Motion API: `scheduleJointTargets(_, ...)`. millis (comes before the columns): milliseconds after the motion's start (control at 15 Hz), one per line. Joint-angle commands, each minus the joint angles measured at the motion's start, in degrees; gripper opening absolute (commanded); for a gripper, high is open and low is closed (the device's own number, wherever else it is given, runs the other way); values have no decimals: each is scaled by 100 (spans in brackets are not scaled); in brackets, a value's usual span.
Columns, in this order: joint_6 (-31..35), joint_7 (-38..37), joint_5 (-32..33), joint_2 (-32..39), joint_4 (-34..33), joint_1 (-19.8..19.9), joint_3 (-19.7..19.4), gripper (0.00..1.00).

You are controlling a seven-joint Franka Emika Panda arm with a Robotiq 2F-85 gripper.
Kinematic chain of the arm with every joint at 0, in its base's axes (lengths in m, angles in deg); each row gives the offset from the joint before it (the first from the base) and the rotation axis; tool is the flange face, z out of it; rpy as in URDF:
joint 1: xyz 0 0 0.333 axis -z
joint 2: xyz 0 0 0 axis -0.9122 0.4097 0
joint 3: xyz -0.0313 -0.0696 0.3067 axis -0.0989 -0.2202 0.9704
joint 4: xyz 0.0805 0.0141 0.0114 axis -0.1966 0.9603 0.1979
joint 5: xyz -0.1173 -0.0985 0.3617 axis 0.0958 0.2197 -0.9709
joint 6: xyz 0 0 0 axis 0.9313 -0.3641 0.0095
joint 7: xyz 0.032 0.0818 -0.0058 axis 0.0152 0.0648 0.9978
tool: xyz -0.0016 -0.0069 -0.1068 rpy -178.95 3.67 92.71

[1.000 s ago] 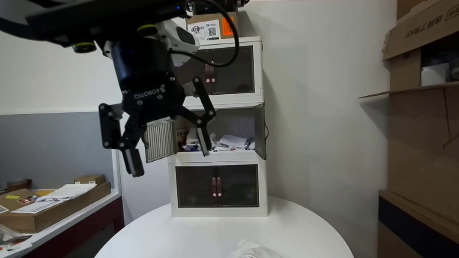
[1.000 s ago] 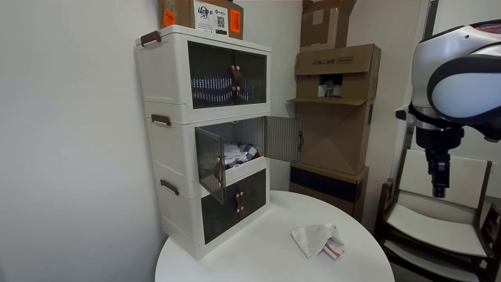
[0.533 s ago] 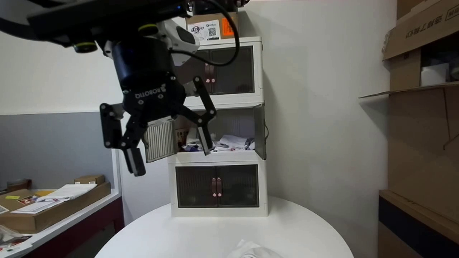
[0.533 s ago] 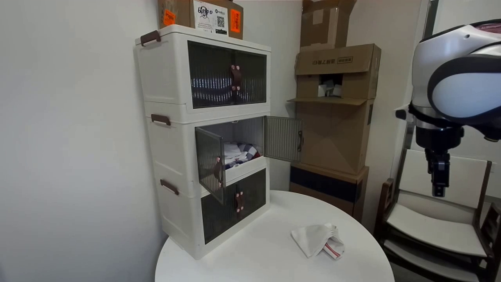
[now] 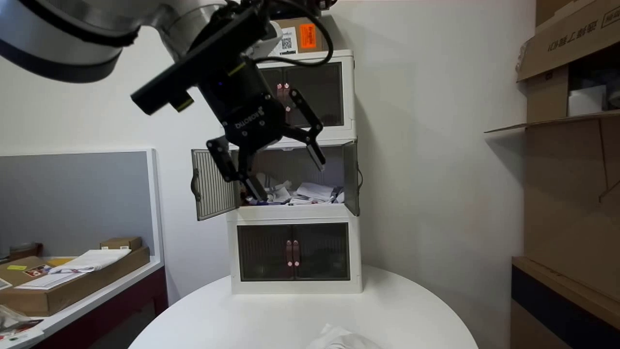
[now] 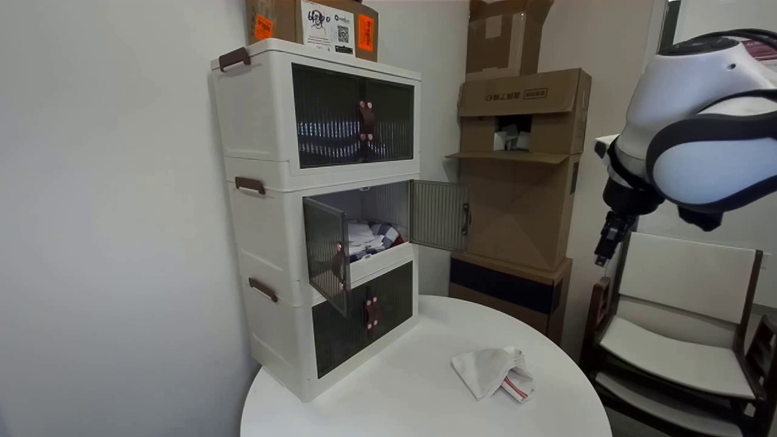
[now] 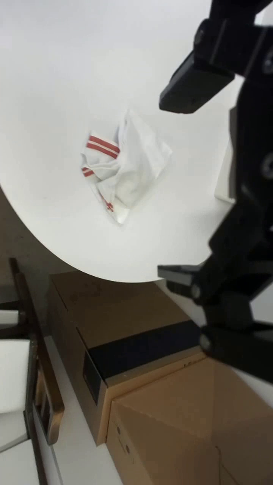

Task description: Put the towel inside the shelf in the middle

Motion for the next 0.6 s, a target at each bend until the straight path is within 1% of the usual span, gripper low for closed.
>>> scheduleJointTargets(0,1146,-1400,345,1063,18,199,-170,100)
scheduleJointTargets(133,1689,-2002,448,1691,57,388,-242,100)
scheduleJointTargets(200,2002,-2058,145,2113,32,717,-15,100)
scheduleJointTargets(267,2182,-2158,8,2474,-46,768,-40,100)
scheduleJointTargets(533,3193,-2350,-488,3766,-366,1136,97,100)
